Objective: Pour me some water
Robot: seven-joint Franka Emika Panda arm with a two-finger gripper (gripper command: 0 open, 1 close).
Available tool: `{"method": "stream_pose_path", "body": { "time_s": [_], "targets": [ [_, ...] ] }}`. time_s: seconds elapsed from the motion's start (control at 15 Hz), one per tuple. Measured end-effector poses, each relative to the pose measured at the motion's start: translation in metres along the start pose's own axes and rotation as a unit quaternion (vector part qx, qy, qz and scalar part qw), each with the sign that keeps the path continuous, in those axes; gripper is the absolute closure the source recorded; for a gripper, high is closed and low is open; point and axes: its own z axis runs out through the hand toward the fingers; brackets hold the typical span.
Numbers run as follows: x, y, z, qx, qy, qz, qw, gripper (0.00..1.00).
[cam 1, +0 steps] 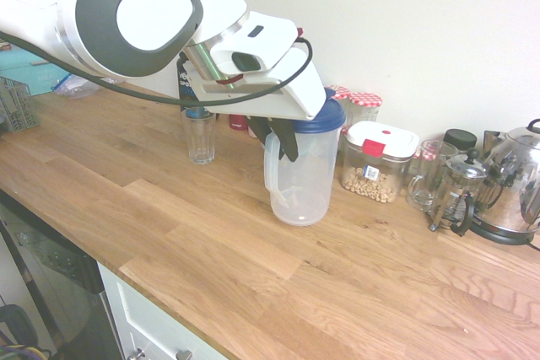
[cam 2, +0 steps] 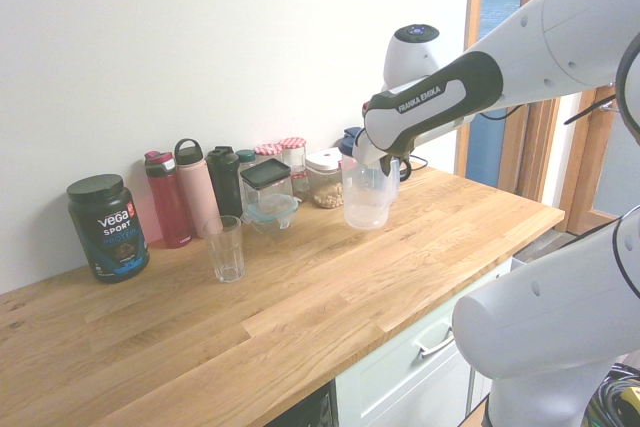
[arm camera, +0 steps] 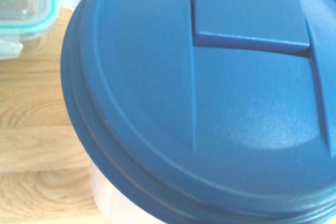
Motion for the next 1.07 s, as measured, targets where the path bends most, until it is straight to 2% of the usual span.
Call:
{"method": "stream_pose_path", "body": {
  "time_s": [0.33, 0.4, 1.07],
  "targets": [
    [-0.001, 0.006, 0.02, -0.006, -0.007, 0.005, 1.0, 1.0],
    [-0.001, 0.006, 0.023, -0.006, -0.007, 0.006, 1.0, 0.0],
    [0.008, 0.025, 0.038, -0.019, -0.012, 0.011, 1.0, 0.0]
  ]
}}
